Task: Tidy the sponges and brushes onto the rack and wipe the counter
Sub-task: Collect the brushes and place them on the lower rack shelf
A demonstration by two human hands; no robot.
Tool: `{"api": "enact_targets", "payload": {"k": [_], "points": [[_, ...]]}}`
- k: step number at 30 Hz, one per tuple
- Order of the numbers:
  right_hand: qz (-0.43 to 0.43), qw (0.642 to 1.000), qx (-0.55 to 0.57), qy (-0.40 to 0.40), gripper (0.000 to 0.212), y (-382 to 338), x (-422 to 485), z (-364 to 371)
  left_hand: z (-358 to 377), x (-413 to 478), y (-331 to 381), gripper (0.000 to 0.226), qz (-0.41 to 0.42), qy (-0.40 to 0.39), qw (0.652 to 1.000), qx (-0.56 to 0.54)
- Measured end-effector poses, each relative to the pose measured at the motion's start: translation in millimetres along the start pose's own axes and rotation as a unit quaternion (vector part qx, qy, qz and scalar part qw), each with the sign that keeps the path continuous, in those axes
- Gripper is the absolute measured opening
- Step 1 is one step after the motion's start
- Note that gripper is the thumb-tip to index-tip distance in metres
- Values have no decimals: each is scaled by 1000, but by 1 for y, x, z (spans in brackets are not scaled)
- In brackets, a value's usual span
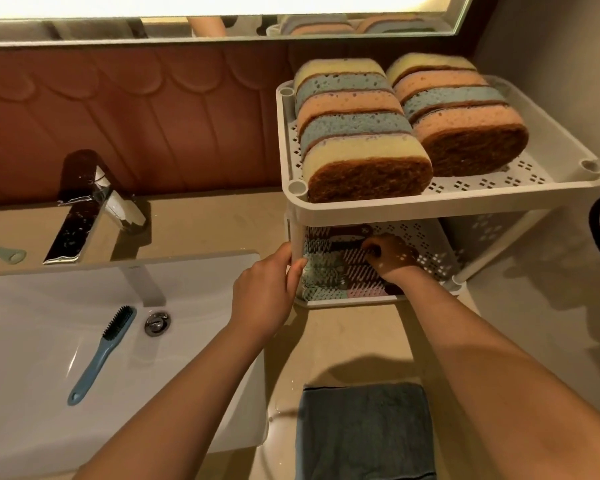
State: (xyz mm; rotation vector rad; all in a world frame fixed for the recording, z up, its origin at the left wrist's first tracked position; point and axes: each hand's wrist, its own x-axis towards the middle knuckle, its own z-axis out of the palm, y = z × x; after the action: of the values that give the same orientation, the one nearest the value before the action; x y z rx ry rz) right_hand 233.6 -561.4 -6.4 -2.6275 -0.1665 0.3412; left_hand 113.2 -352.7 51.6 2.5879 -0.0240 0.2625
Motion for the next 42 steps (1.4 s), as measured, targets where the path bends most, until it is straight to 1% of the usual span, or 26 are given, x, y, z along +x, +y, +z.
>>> {"api": "enact_targets", "payload": {"k": [3,5,7,10,12,14,15,16,17,18,19,21,23,25,28,32,36,42], "points": [[5,1000,-11,-7,24,-1,0,-2,-1,1,-1,28,0,1,1000,-3],[11,1000,-7,-10,30,-2,-3,-4,0,2,-2,28,1,-8,1000,1],[10,1000,13,6,36,-7,-12,-7,0,2,-2,29,-3,-13,1000,8],[-20,998,45,46,31,-24,-32,-7,-1,-1,0,30,-12,3,1000,3],[-29,995,70,58,26,-36,-48,-5,0,-1,5,26,-36,-12,999,-39],[-33,994,96,39,23,-50,-65,-2,-5,3,5,20,-75,-69,987,-128],[-36,994,101,25,22,-57,-72,0,-11,6,3,23,-81,-111,977,-164],[-42,994,103,12,22,-64,-80,0,-18,10,0,37,-77,-153,970,-175],[-48,993,106,-3,22,-70,-86,0,-27,14,-4,55,-73,-196,964,-162],[-56,992,112,-23,22,-76,-93,0,-36,16,-6,69,-73,-234,959,-140],[-67,990,116,-48,21,-82,-99,2,-46,16,-10,72,-81,-264,954,-120],[-86,984,121,-101,20,-94,-109,5,-62,12,-14,65,-84,-301,945,-97],[-96,976,125,-151,18,-109,-115,9,-78,1,-20,61,-85,-319,939,-96],[-107,971,109,-182,18,-129,-117,17,-93,-14,-31,59,-88,-340,932,-95],[-132,966,89,-206,20,-157,-120,31,-112,-36,-57,54,-95,-376,918,-85],[-167,953,57,-245,20,-195,-122,57,-142,-71,-106,51,-138,-370,915,-77],[-204,932,30,-297,21,-245,-129,99,-180,-112,-162,51,-188,-359,912,-62],[-247,898,-3,-365,27,-324,-143,164,-228,-171,-252,50,-287,-307,905,-63]]}}
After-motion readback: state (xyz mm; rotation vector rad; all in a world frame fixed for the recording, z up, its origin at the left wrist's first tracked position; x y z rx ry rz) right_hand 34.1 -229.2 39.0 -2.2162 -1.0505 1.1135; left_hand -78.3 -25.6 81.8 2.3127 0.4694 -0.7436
